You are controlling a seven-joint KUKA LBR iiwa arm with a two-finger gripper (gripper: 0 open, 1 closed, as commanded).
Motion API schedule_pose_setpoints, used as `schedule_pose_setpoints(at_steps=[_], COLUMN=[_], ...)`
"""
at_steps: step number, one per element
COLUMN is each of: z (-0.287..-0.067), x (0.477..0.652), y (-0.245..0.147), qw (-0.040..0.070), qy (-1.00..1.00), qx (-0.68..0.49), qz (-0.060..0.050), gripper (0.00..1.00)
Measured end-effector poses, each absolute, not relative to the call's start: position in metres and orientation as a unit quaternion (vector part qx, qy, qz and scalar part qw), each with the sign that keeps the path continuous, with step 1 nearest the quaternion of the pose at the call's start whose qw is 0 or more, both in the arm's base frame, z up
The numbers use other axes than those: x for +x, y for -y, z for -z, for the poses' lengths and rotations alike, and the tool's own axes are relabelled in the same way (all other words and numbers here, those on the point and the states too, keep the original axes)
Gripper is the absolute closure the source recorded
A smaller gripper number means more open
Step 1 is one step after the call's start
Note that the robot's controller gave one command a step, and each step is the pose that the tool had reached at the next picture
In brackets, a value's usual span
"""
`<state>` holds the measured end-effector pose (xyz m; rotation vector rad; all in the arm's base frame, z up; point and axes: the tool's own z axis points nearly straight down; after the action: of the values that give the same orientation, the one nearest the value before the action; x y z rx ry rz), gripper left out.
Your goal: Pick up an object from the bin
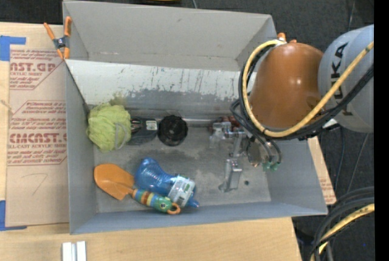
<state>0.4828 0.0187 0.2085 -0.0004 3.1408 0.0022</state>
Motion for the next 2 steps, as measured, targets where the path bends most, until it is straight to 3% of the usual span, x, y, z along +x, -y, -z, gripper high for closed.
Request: schedule_pose_setpoints(at_steps=[1,2], z=[-0.208,-0.137], x=[0.483,0.479], y=[-0.019,-0.055], qw=[0.0,-0.002], qy=[-1.0,-1.0], qx=[0.0,0.004], qz=[-0.001,-0.002], gripper=[0.0,0.0])
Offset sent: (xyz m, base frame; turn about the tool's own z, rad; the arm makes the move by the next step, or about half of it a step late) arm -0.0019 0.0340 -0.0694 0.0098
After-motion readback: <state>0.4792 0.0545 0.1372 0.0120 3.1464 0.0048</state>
